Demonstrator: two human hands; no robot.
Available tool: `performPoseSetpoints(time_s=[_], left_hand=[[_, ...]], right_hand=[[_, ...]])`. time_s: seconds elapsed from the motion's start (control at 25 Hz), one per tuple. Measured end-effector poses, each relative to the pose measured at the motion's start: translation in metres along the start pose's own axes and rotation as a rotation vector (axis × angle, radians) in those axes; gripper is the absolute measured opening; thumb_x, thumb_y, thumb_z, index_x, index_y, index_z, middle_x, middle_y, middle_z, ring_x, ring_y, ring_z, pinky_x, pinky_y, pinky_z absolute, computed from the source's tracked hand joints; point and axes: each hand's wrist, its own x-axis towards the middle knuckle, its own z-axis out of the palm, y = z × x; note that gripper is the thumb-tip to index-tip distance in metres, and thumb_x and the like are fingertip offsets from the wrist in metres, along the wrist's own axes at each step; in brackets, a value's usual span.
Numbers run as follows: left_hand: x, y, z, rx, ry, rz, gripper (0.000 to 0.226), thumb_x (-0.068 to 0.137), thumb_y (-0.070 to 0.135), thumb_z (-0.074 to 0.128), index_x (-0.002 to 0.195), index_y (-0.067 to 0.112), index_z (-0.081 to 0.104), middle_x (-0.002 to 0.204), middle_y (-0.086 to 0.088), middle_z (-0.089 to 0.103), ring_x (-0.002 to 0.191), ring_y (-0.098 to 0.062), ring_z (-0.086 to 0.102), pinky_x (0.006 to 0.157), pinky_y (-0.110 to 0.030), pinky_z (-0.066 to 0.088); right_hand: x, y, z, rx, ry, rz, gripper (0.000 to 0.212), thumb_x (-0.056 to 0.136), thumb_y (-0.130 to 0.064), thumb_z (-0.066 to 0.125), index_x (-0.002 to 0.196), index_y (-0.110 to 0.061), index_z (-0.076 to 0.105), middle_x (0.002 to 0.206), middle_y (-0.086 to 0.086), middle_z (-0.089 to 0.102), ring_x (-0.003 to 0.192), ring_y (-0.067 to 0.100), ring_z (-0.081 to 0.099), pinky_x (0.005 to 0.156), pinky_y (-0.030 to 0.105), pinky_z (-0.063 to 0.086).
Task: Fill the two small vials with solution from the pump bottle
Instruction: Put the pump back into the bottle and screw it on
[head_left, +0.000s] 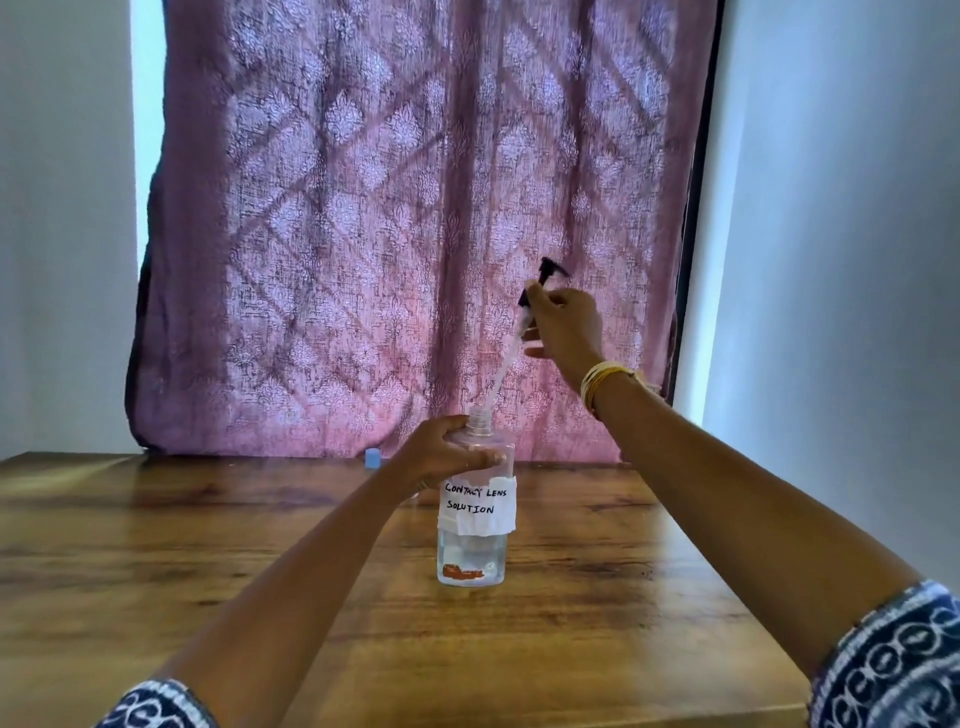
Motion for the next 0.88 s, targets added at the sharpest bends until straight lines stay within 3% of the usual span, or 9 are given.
performPoseSetpoints(time_s=[0.16, 0.32, 0.44, 0.52, 0.6, 0.68, 0.76, 0.8, 0.88], left_hand=[[-0.004, -0.003, 0.003, -0.071, 0.002, 0.047, 0.039, 0.072, 0.025, 0.082, 0.104, 0.026, 0.06, 0.101, -0.002, 0.071, 0.075, -0.005, 0.07, 0.059, -0.014, 0.055], [-0.009, -0.003, 0.008, -0.109, 0.054, 0.094, 0.035, 0.072, 0.026, 0.082, 0.088, 0.043, 0.055, 0.085, 0.025, 0.062, 0.062, 0.018, 0.062, 0.05, -0.003, 0.045], [-0.006, -0.008, 0.012, -0.158, 0.079, 0.122, 0.033, 0.072, 0.026, 0.083, 0.094, 0.038, 0.061, 0.089, 0.02, 0.067, 0.068, 0.011, 0.068, 0.053, -0.008, 0.049], [-0.006, -0.013, 0.016, -0.208, 0.111, 0.139, 0.036, 0.072, 0.026, 0.082, 0.103, 0.029, 0.064, 0.095, 0.009, 0.073, 0.075, -0.001, 0.072, 0.059, -0.014, 0.054], [-0.006, -0.016, 0.021, -0.237, 0.156, 0.168, 0.036, 0.074, 0.028, 0.081, 0.106, 0.025, 0.065, 0.097, 0.006, 0.074, 0.08, -0.006, 0.073, 0.063, -0.017, 0.056], [-0.006, -0.018, 0.026, -0.268, 0.195, 0.184, 0.034, 0.074, 0.028, 0.08, 0.105, 0.028, 0.065, 0.092, 0.009, 0.076, 0.081, -0.006, 0.073, 0.064, -0.018, 0.055], [-0.005, -0.02, 0.028, -0.267, 0.229, 0.194, 0.03, 0.074, 0.027, 0.08, 0.1, 0.032, 0.065, 0.089, 0.012, 0.076, 0.081, -0.003, 0.072, 0.063, -0.015, 0.054], [-0.004, -0.021, 0.028, -0.266, 0.242, 0.197, 0.03, 0.074, 0.027, 0.081, 0.099, 0.032, 0.065, 0.091, 0.01, 0.076, 0.081, -0.004, 0.072, 0.064, -0.016, 0.055], [-0.002, -0.025, 0.029, -0.273, 0.265, 0.202, 0.032, 0.072, 0.027, 0.083, 0.1, 0.026, 0.068, 0.093, 0.005, 0.076, 0.081, -0.007, 0.073, 0.063, -0.017, 0.055]], right_hand=[[-0.022, 0.035, 0.012, -0.134, -0.263, -0.004, 0.034, 0.089, -0.044, 0.064, 0.074, -0.014, 0.07, 0.078, 0.014, 0.075, 0.069, 0.025, 0.072, 0.065, 0.038, 0.058], [-0.042, 0.065, 0.021, -0.253, -0.42, -0.082, 0.064, 0.076, -0.062, 0.064, 0.083, 0.002, 0.07, 0.086, 0.029, 0.07, 0.082, 0.045, 0.067, 0.079, 0.055, 0.055], [-0.047, 0.079, 0.021, -0.188, -0.403, -0.09, 0.063, 0.065, -0.069, 0.065, 0.076, -0.007, 0.073, 0.078, 0.021, 0.073, 0.079, 0.043, 0.068, 0.077, 0.055, 0.055], [-0.047, 0.085, 0.022, -0.13, -0.368, -0.059, 0.053, 0.061, -0.066, 0.071, 0.067, -0.014, 0.071, 0.066, 0.008, 0.072, 0.064, 0.033, 0.067, 0.066, 0.049, 0.054], [-0.049, 0.086, 0.027, -0.11, -0.313, -0.018, 0.044, 0.058, -0.061, 0.077, 0.062, -0.02, 0.062, 0.056, -0.003, 0.06, 0.055, 0.018, 0.055, 0.06, 0.039, 0.045], [-0.049, 0.087, 0.03, -0.114, -0.323, 0.011, 0.043, 0.06, -0.052, 0.083, 0.071, -0.019, 0.057, 0.063, -0.004, 0.056, 0.063, 0.016, 0.053, 0.063, 0.036, 0.045], [-0.047, 0.087, 0.031, -0.057, -0.448, 0.067, 0.039, 0.072, -0.035, 0.082, 0.093, -0.011, 0.06, 0.091, 0.008, 0.068, 0.085, 0.021, 0.062, 0.08, 0.039, 0.053], [-0.046, 0.086, 0.031, 0.058, -0.513, 0.099, 0.032, 0.079, -0.022, 0.078, 0.103, -0.007, 0.061, 0.108, 0.02, 0.068, 0.097, 0.026, 0.064, 0.092, 0.043, 0.052], [-0.045, 0.083, 0.025, 0.323, -0.644, 0.138, 0.028, 0.086, 0.004, 0.061, 0.114, 0.0, 0.06, 0.126, 0.031, 0.06, 0.108, 0.032, 0.061, 0.102, 0.046, 0.047]])
